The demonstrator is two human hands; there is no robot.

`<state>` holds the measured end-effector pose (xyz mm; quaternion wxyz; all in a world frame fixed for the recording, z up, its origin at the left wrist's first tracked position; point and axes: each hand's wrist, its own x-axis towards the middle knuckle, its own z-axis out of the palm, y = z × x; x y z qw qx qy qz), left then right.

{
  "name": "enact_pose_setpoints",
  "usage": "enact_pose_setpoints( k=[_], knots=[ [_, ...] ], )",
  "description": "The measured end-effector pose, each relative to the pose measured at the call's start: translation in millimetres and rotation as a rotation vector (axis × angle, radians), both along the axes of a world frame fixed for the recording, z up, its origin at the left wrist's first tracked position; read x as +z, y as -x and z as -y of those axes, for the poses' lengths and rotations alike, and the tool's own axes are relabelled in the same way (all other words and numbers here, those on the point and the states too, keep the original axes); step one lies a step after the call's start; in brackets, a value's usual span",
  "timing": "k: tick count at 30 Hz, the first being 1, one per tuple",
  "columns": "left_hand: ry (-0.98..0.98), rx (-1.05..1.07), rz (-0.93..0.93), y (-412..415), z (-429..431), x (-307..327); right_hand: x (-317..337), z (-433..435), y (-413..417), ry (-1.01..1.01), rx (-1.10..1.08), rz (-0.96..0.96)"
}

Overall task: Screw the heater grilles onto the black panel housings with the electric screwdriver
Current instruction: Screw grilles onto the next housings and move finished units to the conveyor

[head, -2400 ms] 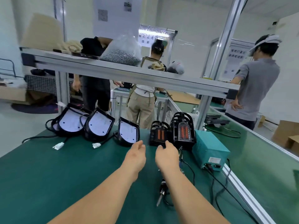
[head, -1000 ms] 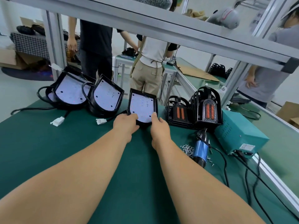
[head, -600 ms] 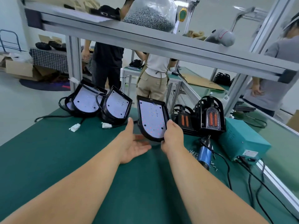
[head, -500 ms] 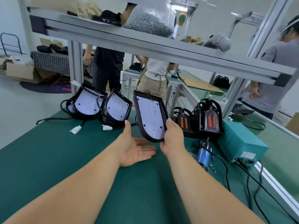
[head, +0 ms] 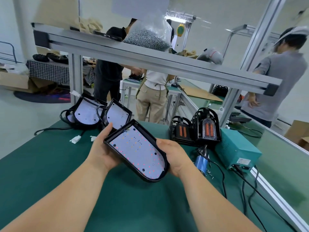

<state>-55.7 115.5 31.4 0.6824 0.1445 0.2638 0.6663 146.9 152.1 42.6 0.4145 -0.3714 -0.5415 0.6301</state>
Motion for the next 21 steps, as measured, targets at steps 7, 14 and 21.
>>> enact_pose_setpoints(
  k=[7, 14, 21],
  knots=[
    [0.138, -0.056, -0.159, 24, 15, 3, -13, 10, 6, -0.041, 0.015, 0.093],
    [0.067, -0.087, -0.254, 19, 21, -16, -24, -2, 6, -0.058, -0.046, 0.275],
    [0.101, -0.061, -0.268, 20, 20, -24, -19, -19, 4, -0.188, -0.043, 0.622]
  ],
)
